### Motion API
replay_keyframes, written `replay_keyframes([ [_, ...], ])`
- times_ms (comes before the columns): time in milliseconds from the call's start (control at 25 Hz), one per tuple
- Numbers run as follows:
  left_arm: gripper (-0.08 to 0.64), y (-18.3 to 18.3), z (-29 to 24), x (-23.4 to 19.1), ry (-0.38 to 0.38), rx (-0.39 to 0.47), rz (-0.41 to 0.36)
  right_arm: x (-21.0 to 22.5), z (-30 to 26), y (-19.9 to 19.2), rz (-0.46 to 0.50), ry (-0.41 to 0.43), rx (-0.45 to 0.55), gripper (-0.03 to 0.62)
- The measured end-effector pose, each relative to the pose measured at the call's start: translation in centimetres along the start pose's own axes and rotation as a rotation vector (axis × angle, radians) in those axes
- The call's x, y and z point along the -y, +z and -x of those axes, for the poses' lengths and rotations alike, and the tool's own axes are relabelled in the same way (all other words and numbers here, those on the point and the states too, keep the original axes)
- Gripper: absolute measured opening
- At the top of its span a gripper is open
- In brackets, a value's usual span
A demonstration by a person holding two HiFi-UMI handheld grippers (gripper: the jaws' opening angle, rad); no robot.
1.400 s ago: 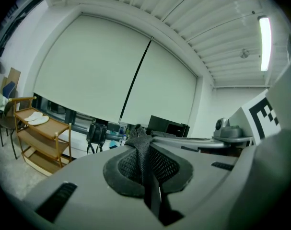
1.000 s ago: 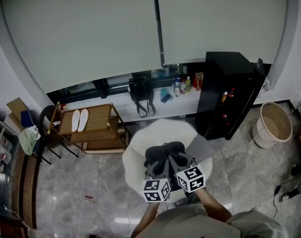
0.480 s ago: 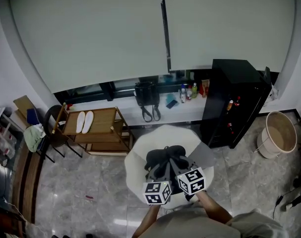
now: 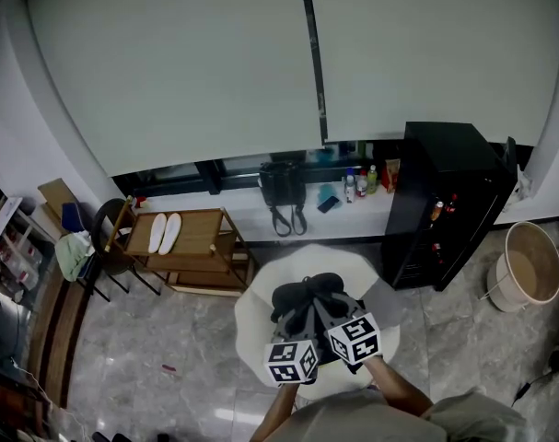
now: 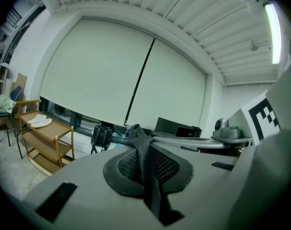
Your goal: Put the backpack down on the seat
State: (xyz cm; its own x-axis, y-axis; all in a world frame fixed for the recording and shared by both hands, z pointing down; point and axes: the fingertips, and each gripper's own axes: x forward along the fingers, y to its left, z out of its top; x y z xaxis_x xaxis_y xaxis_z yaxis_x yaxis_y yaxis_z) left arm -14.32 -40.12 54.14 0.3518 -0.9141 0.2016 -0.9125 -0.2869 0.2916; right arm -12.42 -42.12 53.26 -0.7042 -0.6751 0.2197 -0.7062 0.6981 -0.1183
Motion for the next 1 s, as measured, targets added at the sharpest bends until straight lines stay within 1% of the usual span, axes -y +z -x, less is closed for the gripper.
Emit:
replay_keyframes([
  [520, 0.043, 0.5, -4.6, 0.7, 0.057, 0.005, 0.02, 4.5, -1.5, 0.5, -0.004, 0.063, -0.012, 0.035],
  [840, 0.043, -0.8, -6.1, 1.1, 0.066, -0.018, 0.042, 6.1, -1.7, -0.8, -0.029, 0.079, -0.031, 0.035],
  [1000, 0.043, -2.0, -5.9, 1.3, 0.06, -0.035, 0.059, 6.1, -1.3, -1.9, -0.043, 0.081, -0.049, 0.035],
])
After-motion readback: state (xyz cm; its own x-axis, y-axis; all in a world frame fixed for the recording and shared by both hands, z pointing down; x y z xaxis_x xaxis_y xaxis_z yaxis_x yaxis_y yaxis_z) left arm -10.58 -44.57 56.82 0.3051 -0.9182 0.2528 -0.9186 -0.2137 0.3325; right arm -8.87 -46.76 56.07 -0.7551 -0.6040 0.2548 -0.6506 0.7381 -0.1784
